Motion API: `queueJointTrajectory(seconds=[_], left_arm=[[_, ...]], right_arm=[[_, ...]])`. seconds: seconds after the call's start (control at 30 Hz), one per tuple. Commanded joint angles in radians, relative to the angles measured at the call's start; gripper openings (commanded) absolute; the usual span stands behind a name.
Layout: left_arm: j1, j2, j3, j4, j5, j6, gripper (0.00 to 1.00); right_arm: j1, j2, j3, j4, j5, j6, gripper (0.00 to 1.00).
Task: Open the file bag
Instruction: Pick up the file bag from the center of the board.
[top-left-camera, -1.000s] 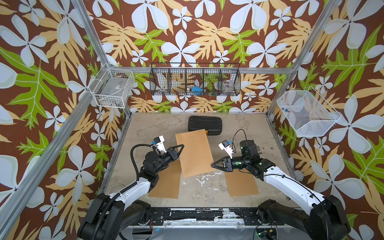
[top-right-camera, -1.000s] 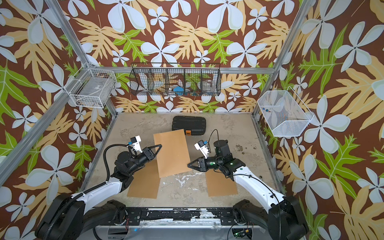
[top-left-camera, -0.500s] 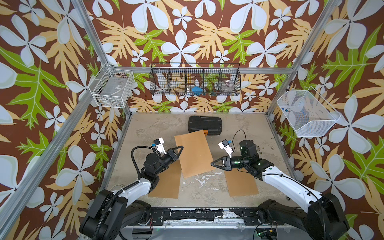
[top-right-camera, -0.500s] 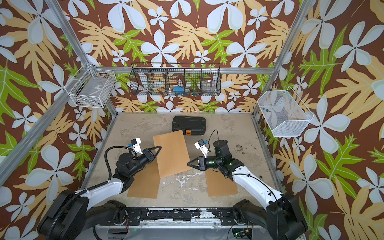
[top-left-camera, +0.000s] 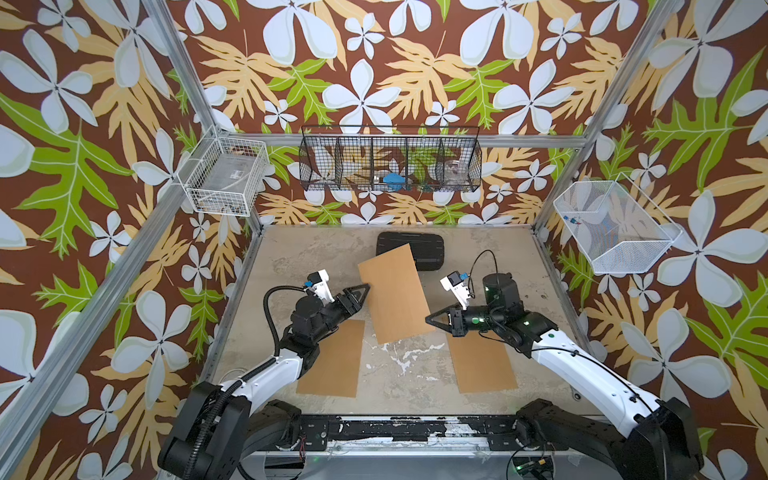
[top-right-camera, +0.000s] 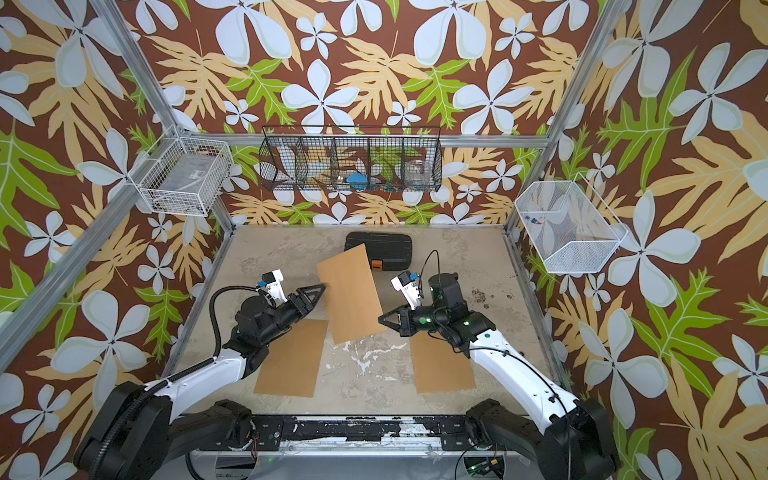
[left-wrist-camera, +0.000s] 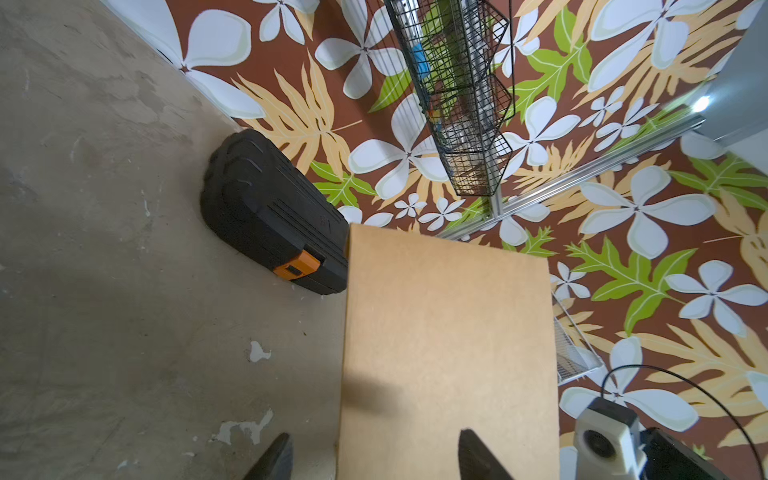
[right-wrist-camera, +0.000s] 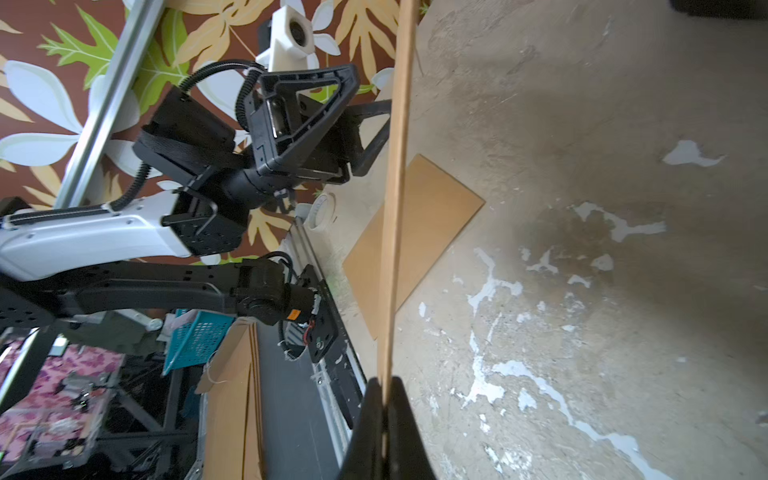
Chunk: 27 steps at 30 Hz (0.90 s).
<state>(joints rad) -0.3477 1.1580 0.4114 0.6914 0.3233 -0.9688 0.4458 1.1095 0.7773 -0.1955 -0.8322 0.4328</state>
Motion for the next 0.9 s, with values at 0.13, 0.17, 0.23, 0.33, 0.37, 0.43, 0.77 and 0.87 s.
queueJointTrajectory(seconds=[0.13,0.17,0.23,0.33,0.37,0.43,0.77,0.87], left_arm=[[0.001,0.001,0.113,-0.304,-0.087,0.134,0.76],[0.001,0.008,0.134,-0.335,-0.081,0.143,0.77],[0.0,0.017,0.173,-0.382,-0.073,0.154,0.78],[-0.019,0.025,0.242,-0.478,-0.098,0.185,0.87],[-0.03,0.03,0.277,-0.525,-0.119,0.204,0.88],[-0.064,0.043,0.346,-0.607,-0.157,0.244,0.9],[-0.263,0.17,0.708,-0.934,-0.365,0.333,0.9],[-0.315,0.232,0.801,-0.999,-0.411,0.344,0.91]], right_arm=[[0.006,-0.02,0.019,-0.133,0.172,-0.089,0.02],[0.013,-0.02,0.019,-0.14,0.199,-0.089,0.01],[0.034,-0.021,0.023,-0.151,0.25,-0.09,0.01],[0.092,-0.012,0.037,-0.164,0.343,-0.091,0.01],[0.111,-0.007,0.04,-0.165,0.369,-0.088,0.01],[0.134,0.003,0.04,-0.158,0.407,-0.078,0.01],[0.25,0.035,0.125,-0.228,0.597,-0.089,0.0],[0.278,0.036,0.153,-0.247,0.637,-0.089,0.0]])
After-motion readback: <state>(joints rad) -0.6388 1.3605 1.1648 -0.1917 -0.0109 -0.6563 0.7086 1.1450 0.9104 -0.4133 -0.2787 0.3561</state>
